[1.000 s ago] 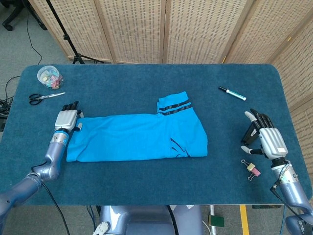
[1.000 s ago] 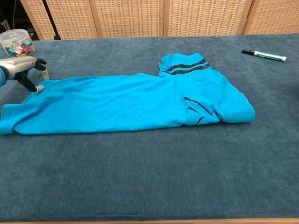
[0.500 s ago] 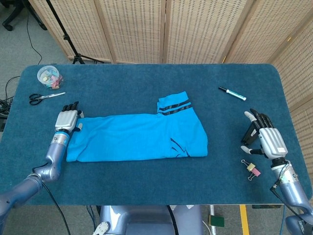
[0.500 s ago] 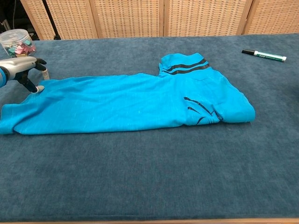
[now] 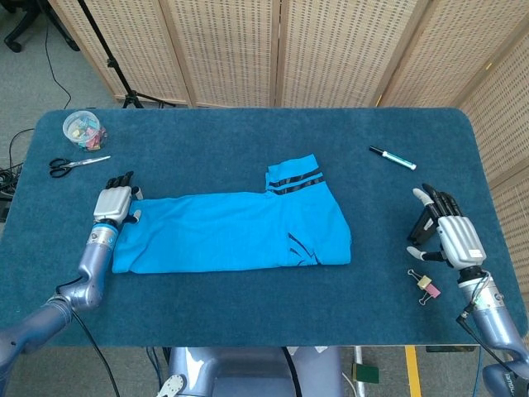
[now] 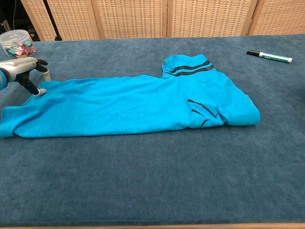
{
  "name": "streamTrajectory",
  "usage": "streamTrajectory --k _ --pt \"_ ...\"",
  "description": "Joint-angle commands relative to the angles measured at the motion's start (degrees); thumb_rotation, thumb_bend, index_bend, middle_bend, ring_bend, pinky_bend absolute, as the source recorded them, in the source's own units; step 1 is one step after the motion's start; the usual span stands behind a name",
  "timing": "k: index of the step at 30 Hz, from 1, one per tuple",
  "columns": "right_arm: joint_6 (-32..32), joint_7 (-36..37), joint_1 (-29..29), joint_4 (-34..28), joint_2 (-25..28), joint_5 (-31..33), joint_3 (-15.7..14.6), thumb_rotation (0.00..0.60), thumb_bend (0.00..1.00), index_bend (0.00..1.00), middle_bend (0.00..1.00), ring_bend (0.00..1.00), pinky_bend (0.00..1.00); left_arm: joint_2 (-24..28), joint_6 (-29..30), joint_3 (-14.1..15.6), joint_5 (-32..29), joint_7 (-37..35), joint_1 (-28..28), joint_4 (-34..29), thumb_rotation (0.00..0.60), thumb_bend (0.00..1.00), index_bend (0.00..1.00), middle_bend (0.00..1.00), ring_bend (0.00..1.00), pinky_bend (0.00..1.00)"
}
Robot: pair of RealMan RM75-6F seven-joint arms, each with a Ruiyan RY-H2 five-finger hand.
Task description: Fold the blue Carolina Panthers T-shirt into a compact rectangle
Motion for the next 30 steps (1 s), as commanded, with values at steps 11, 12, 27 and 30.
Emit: streamTrajectory --k 11,12,27,30 --pt "-0.14 0.17 0.04 0.17 -0.01 0.01 0.0 0.6 0.0 0.0 0.0 0.0 0.0 0.3 0.91 -0.04 1.0 -0.66 0.25 -1.09 0.6 0.36 0.76 0.0 0.0 0.0" --pt "-0.12 0.18 0.03 0.19 -0.01 0.0 -0.01 0.6 0.0 0.0 0.0 0.0 0.0 0.3 0.98 -0.06 1.02 -0.64 0.25 -1.09 0.6 0.38 0.76 0.0 0.0 0.0" --pt "-0.15 0.21 0.04 0.17 0.07 -0.1 -0.05 0.6 0.0 0.0 0.0 0.0 0.0 0.67 0.85 -0.01 1.46 -0.61 0.22 0.03 0.6 0.71 0.78 0.0 0.0 0.0" --pt "-0.09 0.25 0.02 0.15 0.1 -0.13 -0.04 0.6 0.0 0.0 0.0 0.0 0.0 1.06 0.54 -0.2 1.26 -0.67 0.21 0.74 0.6 0.71 0.78 0.0 0.0 0.0"
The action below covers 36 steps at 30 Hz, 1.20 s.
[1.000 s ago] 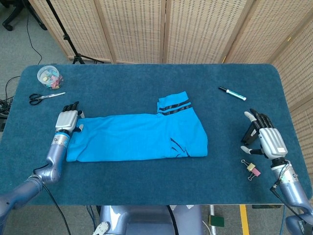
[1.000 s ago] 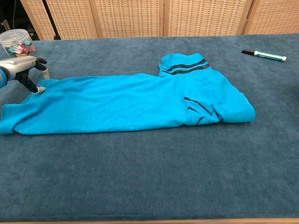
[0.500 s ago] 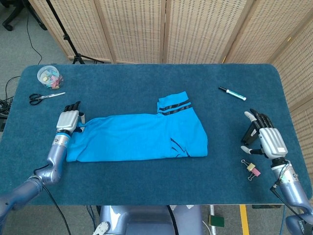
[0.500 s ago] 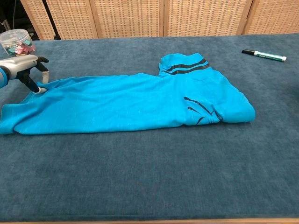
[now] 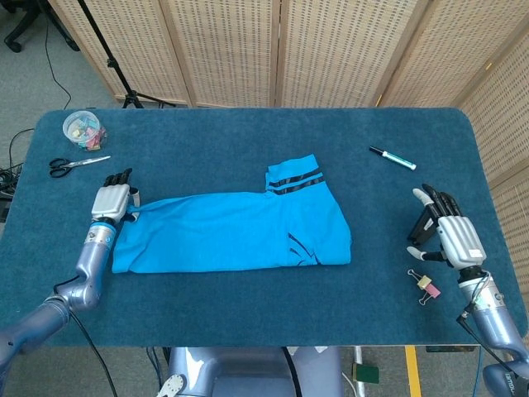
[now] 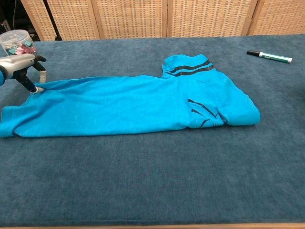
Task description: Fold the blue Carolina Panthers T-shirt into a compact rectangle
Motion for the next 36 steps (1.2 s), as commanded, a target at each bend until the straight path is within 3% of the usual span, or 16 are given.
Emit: streamTrajectory --k 1,17,36 --pt "0.01 0.04 0.0 0.0 0.02 -0.01 -0.01 0.6 0.0 0.0 0.0 0.0 0.01 0.3 -0.24 -0.13 -0.11 -0.05 -0.01 0.45 0.6 0.71 0.78 0.0 0.0 0.0" --pt "0.15 -0.39 -0.04 -0.33 0.05 -0.17 -0.1 0.6 0.0 0.0 0.0 0.0 0.0 3.24 -4.93 -0.25 -0.15 -2.12 0.32 8.93 0.6 0.71 0.79 0.0 0.0 0.0" --pt "-0.11 -0.92 0.07 -0.21 -0.18 0.03 -0.09 0.6 0.0 0.0 0.0 0.0 0.0 4.8 -18.8 1.88 5.09 -11.74 0.52 29.27 0.6 0.72 0.79 0.0 0.0 0.0"
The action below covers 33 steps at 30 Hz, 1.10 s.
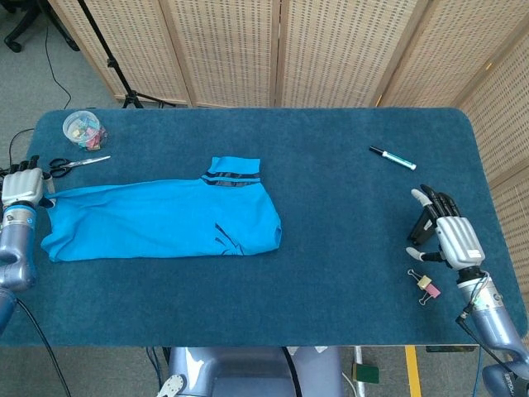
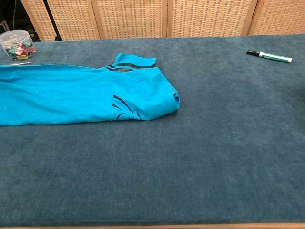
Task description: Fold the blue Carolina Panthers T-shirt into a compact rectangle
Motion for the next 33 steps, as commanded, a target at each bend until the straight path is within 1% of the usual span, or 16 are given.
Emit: streamTrajectory --k 1,6,8,15,22,24,27,31,33 --pt "-0.06 -0.04 0.02 0.02 -0.04 0.08 0.04 0.6 0.0 0.0 0.0 0.0 0.0 -0.34 -3.23 0.85 1.82 -1.99 -0.12 4.94 0.6 0.72 0.79 0.0 0.0 0.0" --pt "-0.35 -0.22 0.11 0.24 -0.17 0.28 0.05 0.6 0.0 0.0 0.0 0.0 0.0 -0.82 -6.43 1.16 3.21 -2.84 -0.42 9.51 0.6 0.72 0.79 0.0 0.0 0.0" --pt "-0.49 -0.31 0.16 0.36 -0.24 0.41 0.09 0.6 0.0 0.0 0.0 0.0 0.0 -0.91 -7.02 0.89 3.35 -3.41 -0.46 10.09 0.6 0.72 0.79 0.0 0.0 0.0" --pt "-0.83 -0.32 0.25 0.54 -0.35 0.66 0.14 0.6 0.0 0.0 0.0 0.0 0.0 -0.97 -7.17 0.44 4.26 -5.44 -0.44 10.11 0.6 0.72 0.79 0.0 0.0 0.0" --pt "-0.66 -0.03 0.2 0.38 -0.2 0.53 0.17 0.6 0.0 0.0 0.0 0.0 0.0 -0.46 -6.32 0.27 5.53 -8.17 -0.82 8.25 0.6 0.73 0.79 0.0 0.0 0.0" --pt "-0.48 0.25 0.15 0.15 -0.02 0.32 0.13 0.6 0.0 0.0 0.0 0.0 0.0 0.24 -5.96 0.32 6.32 -9.46 -1.59 5.9 0.6 0.73 0.79 0.0 0.0 0.0" --pt "-0.11 0.87 0.01 -0.36 0.43 -0.14 0.01 0.6 0.0 0.0 0.0 0.0 0.0 3.03 -6.07 -0.21 6.86 -10.86 -3.13 -0.24 0.6 0.73 0.79 0.0 0.0 0.0" --pt "0.41 1.55 -0.18 -0.84 0.9 -0.64 -0.09 0.6 0.0 0.0 0.0 0.0 0.0 6.05 -3.83 -0.42 7.11 -8.89 -3.88 -6.95 0.6 0.73 0.79 0.0 0.0 0.0" --pt "0.58 2.06 -0.26 -1.07 1.14 -0.84 -0.15 0.6 0.0 0.0 0.0 0.0 0.0 8.2 -2.23 -1.02 6.37 -6.89 -4.37 -12.25 0.6 0.73 0.79 0.0 0.0 0.0"
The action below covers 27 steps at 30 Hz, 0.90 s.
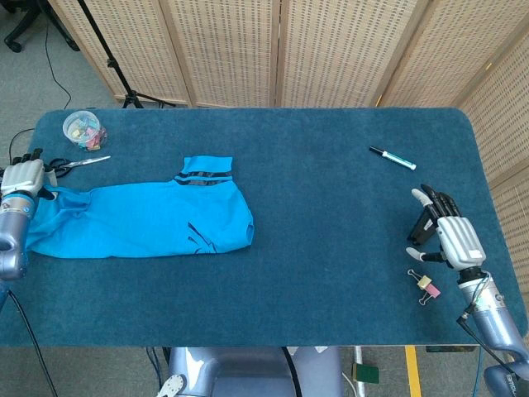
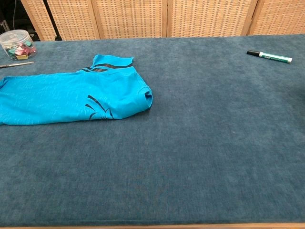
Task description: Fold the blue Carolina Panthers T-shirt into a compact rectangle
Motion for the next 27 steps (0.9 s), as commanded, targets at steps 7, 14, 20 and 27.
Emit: streamTrajectory --k 7,14,20,27 --pt "0.23 1.99 -0.07 -0.35 0.75 -0.71 -0.21 0.6 0.0 0.0 0.0 0.0 0.0 11.58 8.48 -2.16 -8.78 14.67 -1.55 -27.11 0.6 0.73 0.79 0.0 0.0 0.0" --pt "0.72 3.25 -0.15 -0.82 1.3 -1.45 -0.41 0.6 0.0 0.0 0.0 0.0 0.01 15.03 17.37 -1.03 -24.46 31.96 -5.34 -42.92 0.6 0.73 0.79 0.0 0.0 0.0" --pt "1.2 4.46 -0.24 -1.17 1.85 -2.07 -0.59 0.6 0.0 0.0 0.0 0.0 0.0 12.43 24.77 0.54 -38.56 45.59 -11.88 -48.8 0.6 0.72 0.79 0.0 0.0 0.0" --pt "1.3 6.19 -0.2 -1.01 2.33 -2.26 -0.59 0.6 0.0 0.0 0.0 0.0 0.0 6.99 28.4 0.79 -44.97 52.68 -17.65 -47.9 0.6 0.72 0.79 0.0 0.0 0.0"
